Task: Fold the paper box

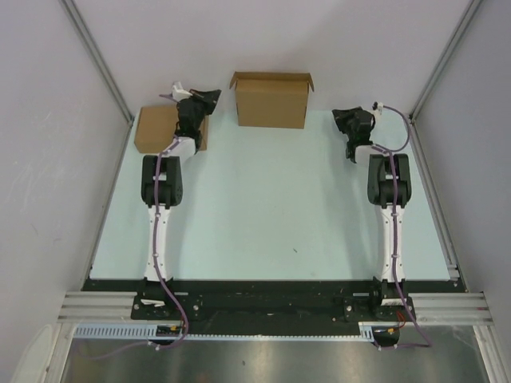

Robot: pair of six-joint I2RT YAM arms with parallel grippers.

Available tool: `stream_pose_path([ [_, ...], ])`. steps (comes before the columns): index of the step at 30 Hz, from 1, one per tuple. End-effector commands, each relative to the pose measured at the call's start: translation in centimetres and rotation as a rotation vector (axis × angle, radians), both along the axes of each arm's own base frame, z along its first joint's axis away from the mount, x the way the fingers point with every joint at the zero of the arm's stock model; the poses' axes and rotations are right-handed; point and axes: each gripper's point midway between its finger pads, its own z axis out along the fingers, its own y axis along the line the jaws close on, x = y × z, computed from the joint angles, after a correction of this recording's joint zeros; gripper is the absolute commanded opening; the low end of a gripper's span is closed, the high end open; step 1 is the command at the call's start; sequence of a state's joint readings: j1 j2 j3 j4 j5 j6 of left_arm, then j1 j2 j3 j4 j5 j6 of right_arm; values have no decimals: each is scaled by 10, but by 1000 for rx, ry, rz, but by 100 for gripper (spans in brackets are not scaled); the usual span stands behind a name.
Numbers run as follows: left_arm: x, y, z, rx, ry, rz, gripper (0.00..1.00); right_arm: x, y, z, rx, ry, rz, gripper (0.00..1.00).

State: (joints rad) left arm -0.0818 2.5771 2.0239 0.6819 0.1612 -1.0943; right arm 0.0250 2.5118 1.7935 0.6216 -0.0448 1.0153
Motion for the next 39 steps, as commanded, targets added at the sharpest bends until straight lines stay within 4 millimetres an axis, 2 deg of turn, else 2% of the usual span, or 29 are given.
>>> stream_pose_path([
  [1,17,-13,-11,-81,72,6,0,29,19,27,138,-83,49,6],
  [2,19,-16,-15,-85,81,4,0,33,23,26,151,-83,60,5],
  [3,20,-18,-18,-89,86,4,0,37,29,5,172,-46,69,5],
  [4,21,-24,-24,-91,93,4,0,44,32,22,179,-86,77,5],
  [6,21,-30,-33,-83,114,10,0,50,44,15,191,-65,92,5],
  [7,23,-34,-41,-82,126,14,0,53,49,-2,194,-44,94,5],
  [8,23,-35,-47,-88,143,17,0,58,50,15,200,-86,97,5],
  [10,23,-40,-59,-106,162,15,0,61,58,1,203,-67,101,5],
  [11,23,-43,-60,-122,164,12,0,62,60,7,202,-82,104,5],
  [15,22,-59,-72,-138,178,3,0,59,78,-4,207,-68,130,5],
  [21,20,-73,-78,-158,184,-6,2,51,111,-9,214,-61,196,6],
  [26,17,-78,-78,-151,185,-33,2,46,121,-13,216,-45,234,6],
  [27,14,-80,-82,-150,195,-40,2,45,122,-6,220,-58,241,6],
  [28,13,-82,-76,-151,187,-55,2,40,124,-20,221,-25,246,6],
  [29,11,-84,-75,-151,183,-64,2,37,125,-22,218,-20,248,6],
  [30,7,-89,-81,-149,198,-78,3,34,127,-18,213,-28,256,6],
  [31,3,-92,-75,-152,196,-99,3,32,127,-6,201,-42,264,6],
  [32,0,-94,-73,-156,187,-109,3,25,129,-22,197,-6,273,6],
  [33,-8,-98,-90,-153,224,-118,4,21,129,-21,197,-10,275,6],
  [34,-13,-99,-80,-166,214,-123,4,17,129,-8,201,-26,278,6],
  [35,-18,-99,-76,-175,198,-126,4,7,128,-29,202,22,271,6],
  [37,-33,-98,-87,-183,232,-121,4,0,127,-17,203,-2,274,6],
  [39,-46,-96,-91,-190,240,-121,4,-12,127,-31,203,26,278,6],
])
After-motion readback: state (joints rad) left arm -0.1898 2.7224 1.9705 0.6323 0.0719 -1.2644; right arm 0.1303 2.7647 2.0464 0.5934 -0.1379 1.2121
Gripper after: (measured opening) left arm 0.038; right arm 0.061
